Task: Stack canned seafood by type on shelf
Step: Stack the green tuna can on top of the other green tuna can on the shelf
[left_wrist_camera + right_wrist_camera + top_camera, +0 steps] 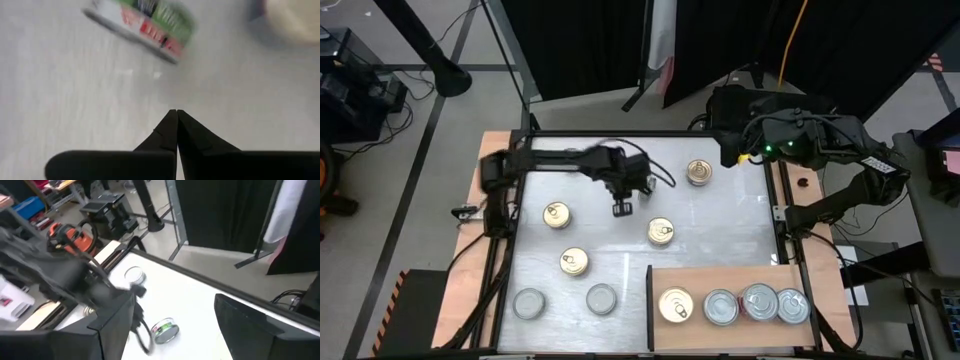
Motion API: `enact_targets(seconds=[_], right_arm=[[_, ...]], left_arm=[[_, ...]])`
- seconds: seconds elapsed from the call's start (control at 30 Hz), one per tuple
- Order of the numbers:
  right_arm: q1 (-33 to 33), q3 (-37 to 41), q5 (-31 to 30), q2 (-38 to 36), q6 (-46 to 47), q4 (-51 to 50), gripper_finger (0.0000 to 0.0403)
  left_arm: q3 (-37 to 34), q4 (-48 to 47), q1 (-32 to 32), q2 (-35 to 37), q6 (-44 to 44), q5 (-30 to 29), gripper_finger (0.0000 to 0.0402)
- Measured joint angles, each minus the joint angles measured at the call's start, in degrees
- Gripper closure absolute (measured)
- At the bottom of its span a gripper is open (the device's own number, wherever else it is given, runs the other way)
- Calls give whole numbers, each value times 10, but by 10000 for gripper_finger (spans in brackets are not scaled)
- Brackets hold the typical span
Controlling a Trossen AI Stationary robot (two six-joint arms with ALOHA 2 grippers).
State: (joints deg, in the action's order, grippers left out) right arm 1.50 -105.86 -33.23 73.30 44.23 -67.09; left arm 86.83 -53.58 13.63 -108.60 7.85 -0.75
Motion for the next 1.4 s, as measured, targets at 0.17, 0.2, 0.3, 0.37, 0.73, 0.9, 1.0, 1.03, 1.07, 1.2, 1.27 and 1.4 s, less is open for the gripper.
enact_targets(seconds=[0.17, 0.2, 0.3, 0.37, 0.73, 0.9, 1.0, 1.03, 1.07, 1.2, 1.27, 1.4], right_arm=[[0, 0, 4, 0, 1, -5, 135], [0, 0, 4, 0, 1, -6, 135], [0, 0, 4, 0, 1, -9, 135], [0, 0, 4, 0, 1, -10, 135], [0, 0, 6, 0, -9, -28, 135], [0, 0, 37, 0, -33, -30, 135], [0, 0, 62, 0, -34, -39, 135], [0, 0, 71, 0, -34, -44, 135], [0, 0, 79, 0, -34, -53, 135], [0, 0, 106, 0, -34, -85, 136], [-1, 0, 119, -1, -34, -102, 136], [-1, 0, 142, -5, -39, -126, 136]], left_arm=[[0, 47, 6, 88, -79, 22, 377], [0, 56, 7, 101, -101, 29, 365], [2, 61, 4, 111, -188, 32, 305], [0, 60, 1, 104, -285, 25, 251], [3, 178, -26, 53, -502, -142, 95], [0, 172, -24, 1, -501, -149, 94], [0, 182, -24, -24, -496, -148, 94], [0, 182, -24, -31, -496, -148, 94], [0, 182, -24, -38, -496, -148, 94], [0, 186, -25, -64, -495, -151, 114], [0, 199, -25, -81, -495, -127, 134], [0, 223, -25, -102, -494, -101, 197]])
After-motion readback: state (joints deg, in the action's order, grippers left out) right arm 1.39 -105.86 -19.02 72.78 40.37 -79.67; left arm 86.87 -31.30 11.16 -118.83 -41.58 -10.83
